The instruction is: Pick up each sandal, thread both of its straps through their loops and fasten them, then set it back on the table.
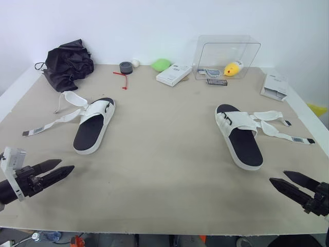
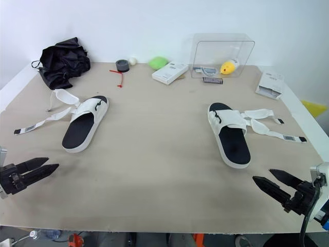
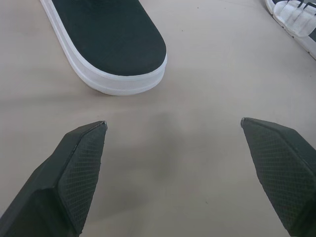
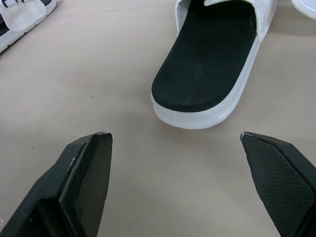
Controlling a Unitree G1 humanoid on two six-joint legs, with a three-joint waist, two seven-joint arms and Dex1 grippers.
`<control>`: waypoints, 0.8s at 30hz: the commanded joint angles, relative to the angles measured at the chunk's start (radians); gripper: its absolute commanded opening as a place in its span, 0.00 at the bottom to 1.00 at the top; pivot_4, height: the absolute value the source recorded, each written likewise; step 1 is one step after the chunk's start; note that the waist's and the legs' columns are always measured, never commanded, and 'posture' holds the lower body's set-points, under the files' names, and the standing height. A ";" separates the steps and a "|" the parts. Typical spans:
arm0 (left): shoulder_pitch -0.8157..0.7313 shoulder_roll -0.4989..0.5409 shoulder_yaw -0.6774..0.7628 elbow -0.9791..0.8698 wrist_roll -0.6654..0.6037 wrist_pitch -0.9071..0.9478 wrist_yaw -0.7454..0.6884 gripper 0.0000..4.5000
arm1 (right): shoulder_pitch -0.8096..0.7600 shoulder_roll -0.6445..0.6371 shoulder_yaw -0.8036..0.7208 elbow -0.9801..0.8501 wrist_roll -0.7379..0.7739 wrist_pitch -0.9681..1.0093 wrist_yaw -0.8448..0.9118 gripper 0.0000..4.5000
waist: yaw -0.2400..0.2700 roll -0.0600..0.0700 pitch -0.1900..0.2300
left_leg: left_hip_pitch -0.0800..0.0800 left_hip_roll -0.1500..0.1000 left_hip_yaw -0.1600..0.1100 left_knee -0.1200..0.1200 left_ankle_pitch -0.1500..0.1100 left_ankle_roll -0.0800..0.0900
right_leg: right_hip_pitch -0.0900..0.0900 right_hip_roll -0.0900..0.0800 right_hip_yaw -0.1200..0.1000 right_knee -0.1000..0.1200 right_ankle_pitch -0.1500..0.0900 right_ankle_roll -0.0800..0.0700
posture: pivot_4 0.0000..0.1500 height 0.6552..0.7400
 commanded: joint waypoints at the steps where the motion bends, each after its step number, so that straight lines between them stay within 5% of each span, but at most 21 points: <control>1: -0.026 0.004 -0.002 -0.012 -0.010 -0.022 -0.009 1.00 | -0.012 -0.022 -0.002 -0.017 0.001 -0.001 0.001 0.99 | 0.000 0.000 0.000 | 0.000 0.000 0.000 0.000 0.000 0.000 | 0.000 0.000 0.000 0.000 0.000 0.000 | 1.00 1.00; 17: -0.182 0.140 -0.233 -0.077 0.011 0.084 -0.112 1.00 | -0.030 -0.022 0.008 -0.112 0.026 0.029 -0.033 0.99 | 0.000 0.000 0.000 | 0.000 -0.001 -0.001 0.000 0.000 0.000 | 0.000 0.002 0.000 0.000 0.000 0.000 | 1.00 1.00; 24: -0.476 0.051 -0.305 -0.164 -0.063 0.097 -0.012 1.00 | -0.155 -0.013 0.075 -0.249 0.042 0.095 -0.219 0.99 | 0.000 0.000 0.000 | -0.001 -0.001 -0.001 0.001 0.001 -0.001 | 0.000 0.005 0.000 0.000 0.001 0.002 | 1.00 1.00</control>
